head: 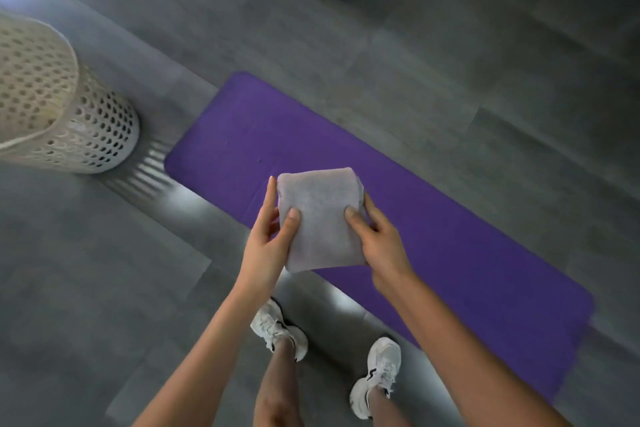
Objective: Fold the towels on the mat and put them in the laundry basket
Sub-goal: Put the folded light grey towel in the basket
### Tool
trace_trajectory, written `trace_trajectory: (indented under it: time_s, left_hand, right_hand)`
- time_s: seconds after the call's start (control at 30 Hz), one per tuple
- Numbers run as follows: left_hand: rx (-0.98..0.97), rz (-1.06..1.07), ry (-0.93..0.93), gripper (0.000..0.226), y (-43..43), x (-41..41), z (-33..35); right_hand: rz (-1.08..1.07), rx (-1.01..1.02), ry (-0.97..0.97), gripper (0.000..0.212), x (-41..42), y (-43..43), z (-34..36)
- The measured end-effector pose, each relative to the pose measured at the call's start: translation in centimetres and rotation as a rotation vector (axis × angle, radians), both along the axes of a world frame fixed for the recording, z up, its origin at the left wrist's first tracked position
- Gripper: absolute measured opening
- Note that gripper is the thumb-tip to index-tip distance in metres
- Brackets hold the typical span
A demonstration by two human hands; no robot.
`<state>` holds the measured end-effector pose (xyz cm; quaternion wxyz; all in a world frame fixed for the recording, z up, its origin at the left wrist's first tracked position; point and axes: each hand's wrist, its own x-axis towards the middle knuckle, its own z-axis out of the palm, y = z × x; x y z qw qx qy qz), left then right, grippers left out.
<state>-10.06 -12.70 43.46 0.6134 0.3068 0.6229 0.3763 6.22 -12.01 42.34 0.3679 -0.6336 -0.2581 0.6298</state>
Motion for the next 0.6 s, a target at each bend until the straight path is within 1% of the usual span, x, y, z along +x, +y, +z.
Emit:
trace_trajectory:
  time_s: [0.13, 0.23, 0.43, 0.6]
  left_hand:
    - [0.091, 0.134, 0.062, 0.052, 0.9, -8.0, 7.2]
    - [0.132, 0.191, 0.146, 0.053, 1.8, -14.3, 10.0]
    - [0.118, 0.285, 0.197, 0.055, 4.3, -26.5, 12.0]
    - [0.088, 0.301, 0.25, 0.06, 7.3, -36.0, 12.0]
  right_hand:
    - [0.09, 0.05, 0.014, 0.031, -8.8, 2.1, 7.2]
    - [0.132, 0.053, 0.034, 0.032, -15.4, 3.6, 10.2]
    - [0.215, 0.062, 0.09, 0.029, -28.0, 7.3, 12.0]
    - [0.281, 0.029, 0.116, 0.027, -37.3, 11.3, 12.0]
